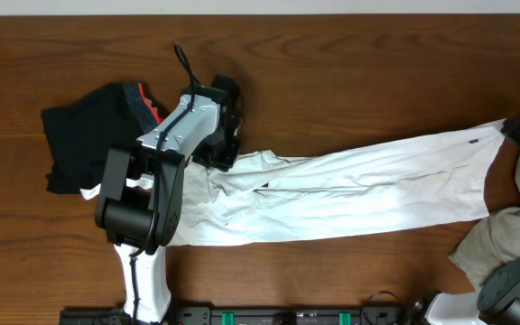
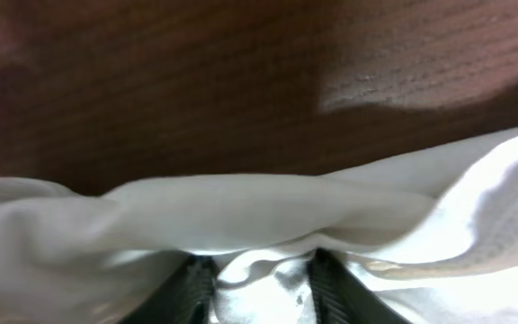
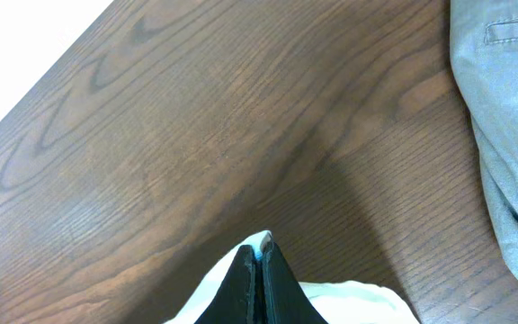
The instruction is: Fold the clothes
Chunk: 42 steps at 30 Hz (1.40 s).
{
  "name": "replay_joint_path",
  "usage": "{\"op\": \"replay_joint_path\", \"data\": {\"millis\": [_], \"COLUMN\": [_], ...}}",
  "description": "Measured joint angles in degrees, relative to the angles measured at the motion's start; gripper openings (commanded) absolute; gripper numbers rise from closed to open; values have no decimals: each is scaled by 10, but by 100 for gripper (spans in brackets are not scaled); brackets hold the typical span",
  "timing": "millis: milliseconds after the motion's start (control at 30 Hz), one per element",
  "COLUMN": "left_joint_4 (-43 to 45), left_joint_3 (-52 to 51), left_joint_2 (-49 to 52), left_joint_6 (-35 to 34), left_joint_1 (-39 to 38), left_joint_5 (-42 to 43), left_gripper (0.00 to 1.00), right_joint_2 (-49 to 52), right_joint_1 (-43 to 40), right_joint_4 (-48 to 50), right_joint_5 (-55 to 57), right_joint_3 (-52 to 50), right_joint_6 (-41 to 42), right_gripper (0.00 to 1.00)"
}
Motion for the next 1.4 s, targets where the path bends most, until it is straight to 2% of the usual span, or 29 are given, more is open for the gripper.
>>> {"op": "replay_joint_path", "data": {"millis": [133, 467, 767, 1067, 1267, 1400], "left_joint_4": [-3, -21, -29, -115, -161, -184], "left_joint_3": [0, 4, 6, 12, 12, 12], "left_joint_2": [0, -12, -139, -163, -163, -163], "left_joint_6": [2, 2, 2, 2, 2, 2], "left_joint_1": [0, 0, 0, 0, 0, 0], "left_joint_5": [6, 5, 4, 4, 28, 38], "left_gripper": [21, 21, 20, 15, 14, 14], "right_joint_2": [0, 0, 0, 0, 0, 0], "right_joint_1": [0, 0, 0, 0, 0, 0], "right_joint_4": [0, -2, -2, -33, -84, -108], "right_joint_5": [0, 0, 0, 2, 48, 90], "right_joint_3": [0, 0, 0, 0, 0, 0], "right_joint_6": [0, 0, 0, 0, 2, 11], "right_gripper": [1, 1, 1, 1, 1, 8]}}
